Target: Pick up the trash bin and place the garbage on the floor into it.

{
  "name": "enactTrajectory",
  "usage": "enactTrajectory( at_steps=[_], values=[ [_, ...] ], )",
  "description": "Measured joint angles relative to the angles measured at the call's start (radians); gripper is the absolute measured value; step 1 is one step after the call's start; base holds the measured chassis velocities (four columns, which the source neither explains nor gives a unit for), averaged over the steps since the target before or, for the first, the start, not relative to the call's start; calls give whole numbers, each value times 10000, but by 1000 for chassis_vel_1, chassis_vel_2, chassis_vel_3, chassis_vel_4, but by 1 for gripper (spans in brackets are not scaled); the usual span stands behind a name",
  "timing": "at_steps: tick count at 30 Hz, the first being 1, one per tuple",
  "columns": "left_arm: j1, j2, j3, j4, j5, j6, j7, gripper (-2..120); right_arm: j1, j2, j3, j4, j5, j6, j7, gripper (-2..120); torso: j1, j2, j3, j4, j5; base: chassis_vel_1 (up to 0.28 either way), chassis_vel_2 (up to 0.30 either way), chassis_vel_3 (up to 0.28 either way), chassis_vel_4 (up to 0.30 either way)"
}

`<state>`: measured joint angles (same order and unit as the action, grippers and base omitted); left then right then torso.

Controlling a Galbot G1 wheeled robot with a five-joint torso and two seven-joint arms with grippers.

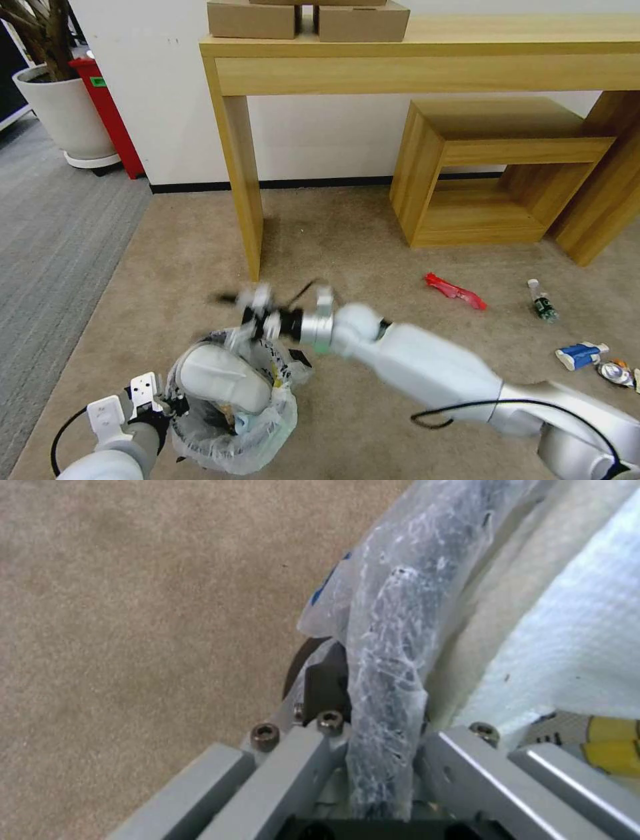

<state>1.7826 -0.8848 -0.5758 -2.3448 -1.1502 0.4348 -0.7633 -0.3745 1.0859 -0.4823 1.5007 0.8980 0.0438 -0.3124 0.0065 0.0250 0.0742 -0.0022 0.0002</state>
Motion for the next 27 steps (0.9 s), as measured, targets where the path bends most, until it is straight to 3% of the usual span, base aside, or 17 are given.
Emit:
enactTrajectory(
  at_steps=[1, 2, 4, 8, 9, 10, 13, 14, 19, 21, 27],
  values=[
    [-23, 6, 1, 3, 30, 13, 59, 0, -80, -292, 421, 154, -172, -228, 965, 100, 0, 1, 0, -2, 0, 0, 0, 0, 0],
    [-23, 6, 1, 3, 30, 13, 59, 0, -80, -292, 421, 154, -172, -228, 965, 100, 0, 1, 0, -2, 0, 0, 0, 0, 0],
    [-203, 41, -67, 9, 20, 65, 186, 0, -427, -695, 1173, 428, -623, -693, 2065, 100, 0, 0, 0, 1, -1, 0, 0, 0, 0],
    [-455, 366, -544, -59, -191, 171, 344, 0, -1329, -1258, 2452, 1096, -1291, -1159, 2829, 100, 0, 0, 0, -2, 2, 0, 0, 0, 0],
    [-446, 530, -729, -110, -238, 240, 418, 0, -1945, -1520, 3216, 1553, -1495, -1456, 3296, 100, 0, 0, 0, -2, 6, 0, 0, 0, 0],
    [-446, 530, -729, -110, -238, 240, 418, 0, -1945, -1520, 3216, 1553, -1495, -1456, 3296, 100, 0, 0, 0, -2, 6, 0, 0, 0, 0],
    [-389, 454, -787, -135, -63, 321, 623, 0, -3230, -1919, 4951, 2227, -1976, -1959, 3871, 100, 0, 1, -2, -1, 1, 0, 0, 0, 0],
    [-389, 454, -787, -135, -63, 321, 623, 0, -3230, -1919, 4951, 2227, -1976, -1959, 3871, 100, 0, 1, -2, -1, 1, 0, 0, 0, 0],
    [-203, -4, -682, -77, 422, 322, 879, 0, -4602, -2076, 6477, 2891, -2299, -2398, 4354, 100, 0, 1, -2, 1, 0, 0, 0, 0, 0],
    [-248, -331, -612, -173, 591, 340, 1003, 0, -5629, -2055, 7588, 3476, -2607, -2635, 4942, 100, -1, 1, -2, 4, 2, 0, 0, 0, 0],
    [-209, -527, -646, -366, 815, 452, 1166, 0, -7420, -1839, 9534, 3954, -3829, -2647, 4906, 100, -2, 3, -2, 0, 2, 0, 0, 0, 0]
  ],
)
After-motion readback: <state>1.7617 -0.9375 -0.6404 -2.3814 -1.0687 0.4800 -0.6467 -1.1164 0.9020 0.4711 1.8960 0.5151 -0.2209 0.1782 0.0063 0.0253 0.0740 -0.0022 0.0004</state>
